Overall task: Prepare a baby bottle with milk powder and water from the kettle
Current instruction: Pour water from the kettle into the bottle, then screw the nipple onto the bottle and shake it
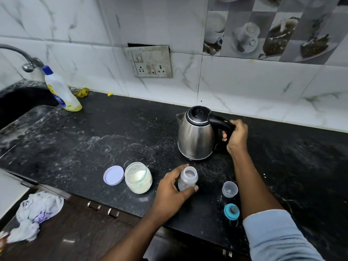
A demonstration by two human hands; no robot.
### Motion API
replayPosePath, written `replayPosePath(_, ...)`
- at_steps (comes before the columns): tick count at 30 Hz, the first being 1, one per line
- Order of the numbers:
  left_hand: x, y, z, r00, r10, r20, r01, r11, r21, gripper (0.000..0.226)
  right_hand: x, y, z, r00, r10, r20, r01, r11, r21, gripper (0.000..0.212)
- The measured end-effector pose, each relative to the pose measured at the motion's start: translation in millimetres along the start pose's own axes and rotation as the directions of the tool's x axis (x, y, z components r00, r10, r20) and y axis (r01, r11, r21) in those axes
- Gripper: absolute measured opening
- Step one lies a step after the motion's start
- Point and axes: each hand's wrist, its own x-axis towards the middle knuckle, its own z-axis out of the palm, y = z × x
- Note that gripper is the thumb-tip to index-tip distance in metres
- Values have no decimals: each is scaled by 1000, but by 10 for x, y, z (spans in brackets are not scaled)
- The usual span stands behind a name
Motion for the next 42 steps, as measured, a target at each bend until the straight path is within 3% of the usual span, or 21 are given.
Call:
replayPosePath(4, 0, -40, -14, 1000, -5, -26, 5, 1000, -9, 65, 53, 65, 0, 999, 26, -28, -27, 1000, -11, 21)
replayPosePath(17, -51, -70, 1, 1000, -24, 11, 25, 999, -47, 60, 14, -14, -9, 999, 34, 0, -33, 989, -141, 24)
replayPosePath(20, -60, -67, -6, 999, -37, 30, 39, 997, -64, 61, -83, -141, -78, 991, -130, 24, 132, 961, -242, 17)
replayPosePath(22, -66, -34, -9, 999, -32, 38, 35, 996, -84, 62, -238, -246, -200, 959, -284, 2, 261, 876, -406, 8)
replayPosePath(26, -76, 42, -14, 997, -12, 75, 19, 995, -94, 64, -787, -304, -606, 909, -415, -36, 309, 730, -610, 11)
replayPosePath(29, -82, 44, 1, 995, -17, 98, 29, 993, -117, 60, -1212, -232, -940, 959, -283, 29, 224, 690, -688, 19)
replayPosePath(31, -90, 36, 12, 993, -27, 117, 43, 990, -133, 58, -1433, -148, -1122, 984, -177, 34, 136, 606, -783, 25)
replayPosePath(33, -99, 23, 21, 991, -33, 128, 50, 990, -131, 58, -1593, -63, -1258, 995, -97, 22, 70, 520, -851, 33)
replayPosePath(38, -120, -30, 50, 987, -46, 155, 61, 994, -95, 60, -1783, 26, -1311, 987, 125, 100, 35, 437, -899, 59)
replayPosePath(40, -138, -51, 64, 987, -49, 155, 63, 994, -88, 62, -1782, 37, -1286, 986, 123, 109, 56, 376, -925, 55)
replayPosePath(42, -157, -67, 79, 985, -50, 163, 64, 995, -80, 63, -1779, 18, -1260, 993, 72, 90, 60, 342, -938, 36)
